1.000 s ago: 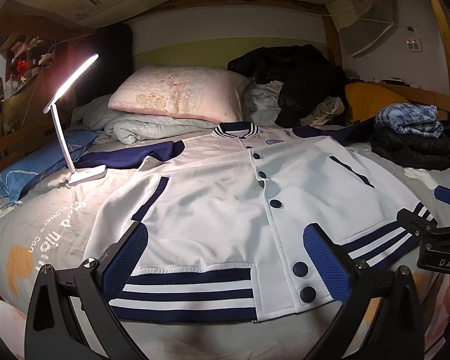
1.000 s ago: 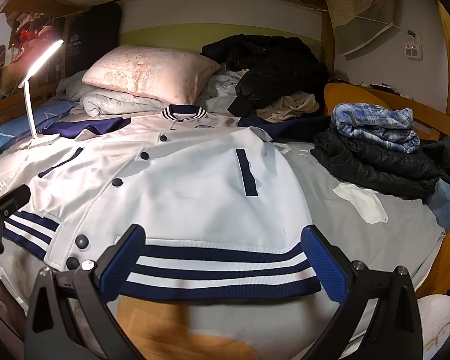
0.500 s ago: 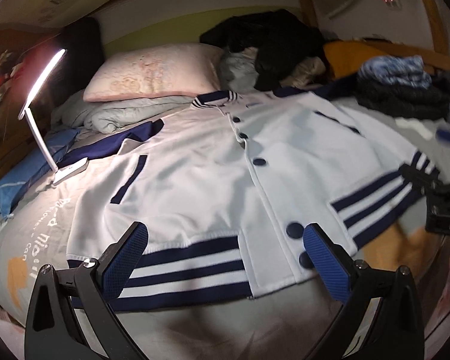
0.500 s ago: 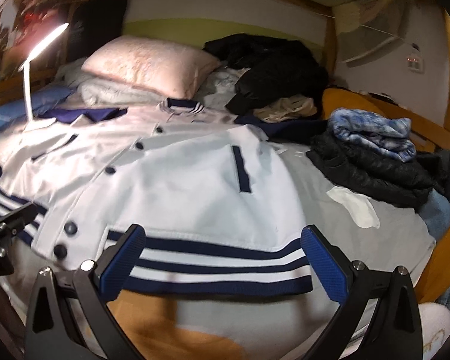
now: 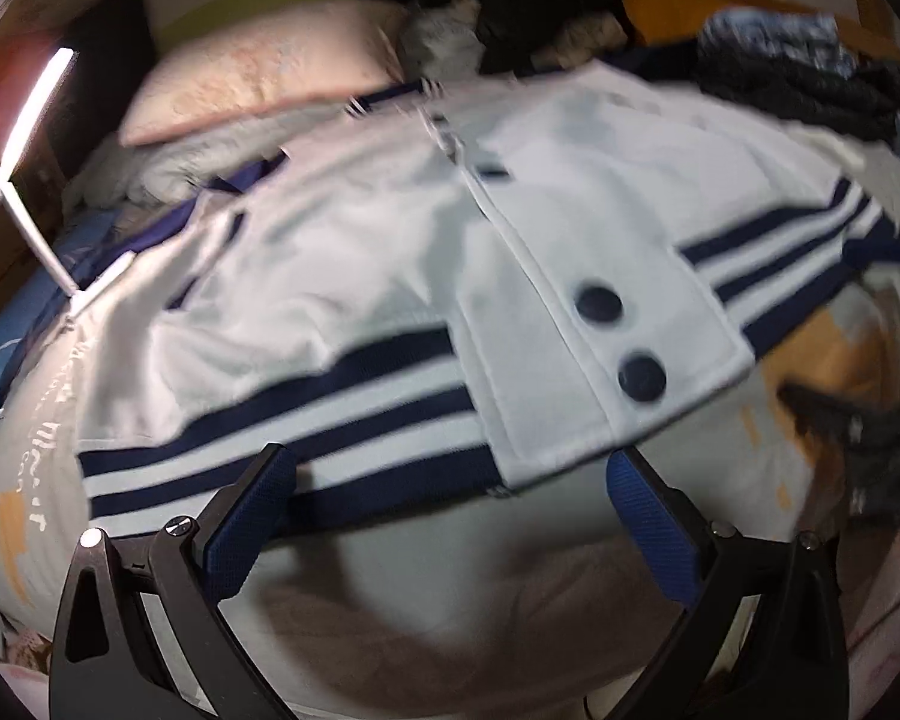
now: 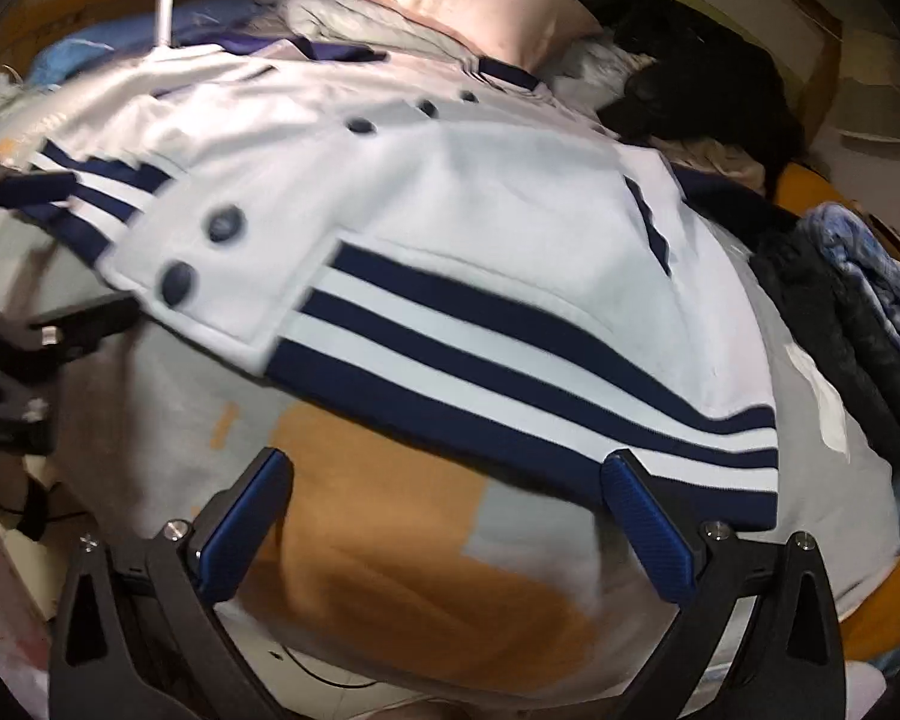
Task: Fold large clothes
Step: 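Grasp the striped jacket hem with both grippers and lift it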
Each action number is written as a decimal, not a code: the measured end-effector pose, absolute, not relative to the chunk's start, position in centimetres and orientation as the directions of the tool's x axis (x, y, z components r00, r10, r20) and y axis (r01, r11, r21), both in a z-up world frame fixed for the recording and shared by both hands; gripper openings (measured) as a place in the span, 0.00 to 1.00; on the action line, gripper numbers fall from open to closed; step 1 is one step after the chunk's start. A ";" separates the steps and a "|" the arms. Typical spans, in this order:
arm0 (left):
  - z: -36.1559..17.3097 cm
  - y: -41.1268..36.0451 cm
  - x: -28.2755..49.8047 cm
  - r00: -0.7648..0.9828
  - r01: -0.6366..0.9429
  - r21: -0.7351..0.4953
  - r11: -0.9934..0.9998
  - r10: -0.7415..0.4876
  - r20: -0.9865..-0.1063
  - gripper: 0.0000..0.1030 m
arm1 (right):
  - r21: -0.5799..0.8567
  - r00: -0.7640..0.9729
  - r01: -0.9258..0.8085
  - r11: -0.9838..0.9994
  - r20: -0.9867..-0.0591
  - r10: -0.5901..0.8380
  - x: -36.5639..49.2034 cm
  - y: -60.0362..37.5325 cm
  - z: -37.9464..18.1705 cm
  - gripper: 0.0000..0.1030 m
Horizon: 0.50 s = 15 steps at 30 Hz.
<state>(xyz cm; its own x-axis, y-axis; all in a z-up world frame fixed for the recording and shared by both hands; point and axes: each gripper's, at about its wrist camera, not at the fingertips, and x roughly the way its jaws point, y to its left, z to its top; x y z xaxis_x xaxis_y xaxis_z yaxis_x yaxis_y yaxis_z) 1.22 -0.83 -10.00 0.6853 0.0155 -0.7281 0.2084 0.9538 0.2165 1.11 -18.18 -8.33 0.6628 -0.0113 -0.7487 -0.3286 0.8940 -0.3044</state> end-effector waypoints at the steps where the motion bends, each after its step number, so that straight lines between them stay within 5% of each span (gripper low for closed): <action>1: -10.2 -1.1 1.3 0.682 0.207 0.237 0.949 0.034 -0.730 1.00 | -0.313 0.673 -0.311 0.897 -0.740 -0.025 1.2 -18.4 -8.2 1.00; 12: -8.8 2.2 3.2 0.729 -0.006 0.243 0.970 0.171 -0.662 1.00 | -0.375 0.714 -0.002 0.927 -0.649 -0.261 3.6 -22.5 -6.7 1.00; 15: -8.5 3.1 3.4 0.729 -0.134 0.337 0.932 0.323 -0.603 1.00 | -0.298 0.680 0.020 0.954 -0.696 -0.232 4.2 -24.1 -6.8 1.00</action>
<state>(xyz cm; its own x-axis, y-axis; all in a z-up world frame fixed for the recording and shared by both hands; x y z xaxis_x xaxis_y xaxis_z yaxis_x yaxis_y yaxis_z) 3.44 3.14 -8.47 0.7293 0.3228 -0.6033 -0.1337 0.9319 0.3370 4.18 -24.07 -6.79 0.6798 -0.2317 -0.6958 0.0197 0.9542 -0.2984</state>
